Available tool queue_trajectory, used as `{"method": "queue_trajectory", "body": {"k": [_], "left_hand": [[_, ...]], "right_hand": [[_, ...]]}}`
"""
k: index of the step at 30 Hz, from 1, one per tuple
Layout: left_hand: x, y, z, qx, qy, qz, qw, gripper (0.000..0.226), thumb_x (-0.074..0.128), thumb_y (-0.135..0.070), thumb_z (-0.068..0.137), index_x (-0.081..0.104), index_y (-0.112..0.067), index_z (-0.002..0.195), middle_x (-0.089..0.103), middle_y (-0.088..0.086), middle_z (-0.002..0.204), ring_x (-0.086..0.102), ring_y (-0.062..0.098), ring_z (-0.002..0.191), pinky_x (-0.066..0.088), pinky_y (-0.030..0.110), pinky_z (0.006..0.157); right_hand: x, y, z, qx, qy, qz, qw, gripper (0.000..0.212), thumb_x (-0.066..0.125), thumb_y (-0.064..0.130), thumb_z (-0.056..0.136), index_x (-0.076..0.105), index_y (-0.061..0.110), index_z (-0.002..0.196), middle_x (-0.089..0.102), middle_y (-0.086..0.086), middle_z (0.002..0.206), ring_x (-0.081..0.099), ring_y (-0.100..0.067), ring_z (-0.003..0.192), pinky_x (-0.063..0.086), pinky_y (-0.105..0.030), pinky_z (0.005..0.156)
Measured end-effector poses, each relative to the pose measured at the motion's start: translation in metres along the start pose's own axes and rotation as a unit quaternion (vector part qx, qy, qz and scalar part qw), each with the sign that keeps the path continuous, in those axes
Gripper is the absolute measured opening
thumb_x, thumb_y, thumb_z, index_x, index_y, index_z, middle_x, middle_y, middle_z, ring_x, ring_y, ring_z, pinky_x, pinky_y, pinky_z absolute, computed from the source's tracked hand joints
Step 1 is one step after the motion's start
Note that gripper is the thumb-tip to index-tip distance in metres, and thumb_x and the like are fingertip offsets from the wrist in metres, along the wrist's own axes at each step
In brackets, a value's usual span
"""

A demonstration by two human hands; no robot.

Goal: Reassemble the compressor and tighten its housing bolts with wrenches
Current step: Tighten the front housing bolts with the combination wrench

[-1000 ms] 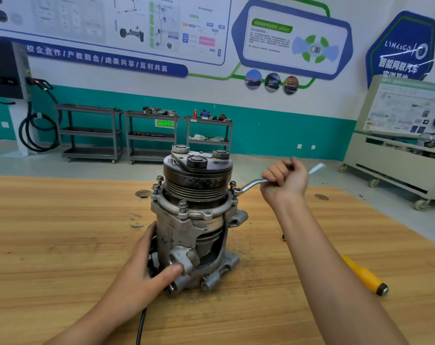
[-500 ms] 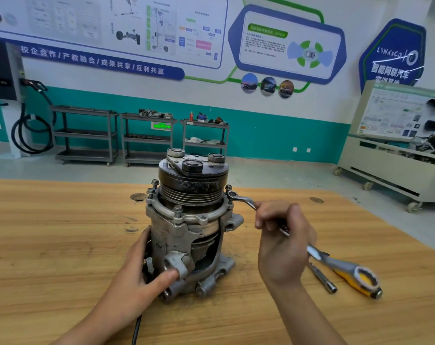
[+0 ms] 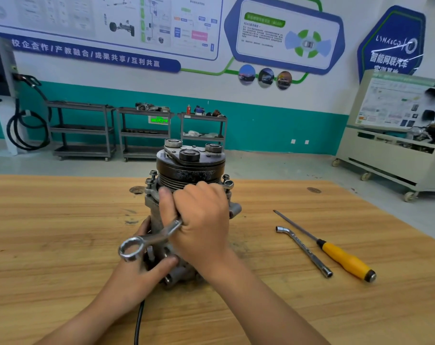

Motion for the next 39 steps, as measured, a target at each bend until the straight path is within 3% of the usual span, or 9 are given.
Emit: {"method": "queue_trajectory", "body": {"k": [7, 10, 13, 15, 17, 22, 33, 36, 39], "left_hand": [[0.000, -0.004, -0.001, 0.022, -0.006, 0.005, 1.000, 0.073, 0.063, -0.040, 0.066, 0.028, -0.040, 0.130, 0.039, -0.018, 0.136, 0.033, -0.005, 0.127, 0.030, 0.023, 0.100], [0.000, -0.006, -0.001, 0.019, 0.007, 0.007, 1.000, 0.078, 0.062, -0.058, 0.060, 0.018, -0.053, 0.125, 0.027, -0.040, 0.127, 0.029, -0.015, 0.123, 0.030, 0.023, 0.100], [-0.002, -0.002, 0.000, 0.002, 0.005, 0.015, 1.000, 0.086, 0.062, -0.059, 0.059, 0.013, -0.049, 0.128, 0.021, -0.044, 0.122, 0.027, -0.015, 0.120, 0.030, 0.021, 0.100], [-0.002, -0.001, 0.000, 0.003, 0.001, 0.017, 1.000, 0.087, 0.062, -0.057, 0.061, 0.011, -0.047, 0.131, 0.020, -0.042, 0.125, 0.025, -0.021, 0.115, 0.027, 0.012, 0.096], [-0.003, -0.002, -0.001, 0.007, 0.001, 0.022, 1.000, 0.084, 0.063, -0.057, 0.067, 0.010, -0.047, 0.131, 0.018, -0.042, 0.124, 0.024, -0.018, 0.118, 0.024, 0.009, 0.094], [-0.001, -0.003, -0.002, -0.002, 0.011, 0.014, 1.000, 0.082, 0.064, -0.057, 0.070, 0.009, -0.047, 0.130, 0.019, -0.034, 0.129, 0.025, -0.004, 0.125, 0.027, 0.022, 0.101], [-0.004, -0.002, 0.011, -0.004, 0.061, 0.000, 0.998, 0.103, 0.061, -0.067, 0.047, 0.007, -0.051, 0.133, 0.018, -0.034, 0.141, 0.021, -0.017, 0.128, 0.025, 0.011, 0.100], [-0.021, -0.011, 0.043, -0.012, 0.057, -0.046, 0.997, 0.126, 0.071, -0.058, 0.041, 0.001, -0.041, 0.145, 0.015, -0.016, 0.153, 0.019, 0.000, 0.138, 0.025, 0.031, 0.111], [-0.016, -0.023, 0.059, -0.023, 0.117, -0.100, 0.988, 0.149, 0.081, -0.071, 0.022, 0.015, -0.026, 0.148, 0.037, 0.000, 0.146, 0.037, 0.018, 0.133, 0.032, 0.044, 0.110]], "right_hand": [[0.010, 0.010, 0.009, -0.014, 0.034, -0.053, 0.998, 0.042, 0.056, 0.024, 0.088, 0.052, 0.008, 0.049, 0.049, -0.005, 0.047, 0.045, -0.023, 0.049, 0.034, -0.033, 0.057], [-0.014, -0.002, 0.022, 0.088, -0.002, 0.116, 0.989, 0.050, 0.050, 0.029, 0.093, 0.049, 0.009, 0.048, 0.040, -0.001, 0.044, 0.038, -0.017, 0.043, 0.037, -0.030, 0.046], [-0.050, -0.071, 0.033, 0.364, -0.176, 0.441, 0.802, 0.051, 0.040, 0.035, 0.095, 0.046, 0.023, 0.045, 0.032, 0.010, 0.038, 0.028, -0.005, 0.035, 0.027, -0.016, 0.037], [-0.064, -0.115, 0.041, 0.428, -0.248, 0.555, 0.669, 0.055, 0.033, 0.036, 0.099, 0.042, 0.022, 0.047, 0.025, 0.009, 0.038, 0.020, -0.007, 0.032, 0.021, -0.015, 0.036], [-0.058, -0.144, 0.046, 0.487, -0.227, 0.591, 0.601, 0.054, 0.028, 0.040, 0.101, 0.037, 0.018, 0.053, 0.019, 0.007, 0.037, 0.014, -0.008, 0.030, 0.016, -0.013, 0.034], [-0.012, -0.171, 0.022, 0.589, -0.159, 0.596, 0.521, 0.049, 0.026, 0.042, 0.101, 0.031, 0.018, 0.059, 0.019, 0.007, 0.035, 0.016, -0.006, 0.025, 0.011, -0.015, 0.030], [0.003, -0.163, 0.010, 0.614, -0.207, 0.636, 0.420, 0.047, 0.029, 0.034, 0.100, 0.033, 0.015, 0.058, 0.020, 0.006, 0.034, 0.018, -0.007, 0.024, 0.014, -0.012, 0.030], [0.004, -0.143, 0.006, 0.614, -0.236, 0.658, 0.366, 0.047, 0.031, 0.032, 0.099, 0.034, 0.014, 0.056, 0.022, 0.005, 0.035, 0.020, -0.009, 0.024, 0.017, -0.011, 0.030], [0.000, -0.128, 0.004, 0.619, -0.252, 0.649, 0.364, 0.047, 0.030, 0.032, 0.099, 0.033, 0.015, 0.056, 0.022, 0.005, 0.035, 0.020, -0.009, 0.024, 0.017, -0.011, 0.031]]}}
Point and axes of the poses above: each hand's wrist, its own z-axis towards the middle knuckle, its own x-axis out of the palm, y = z × x, the point moved 8 cm from there along z, towards the middle knuckle
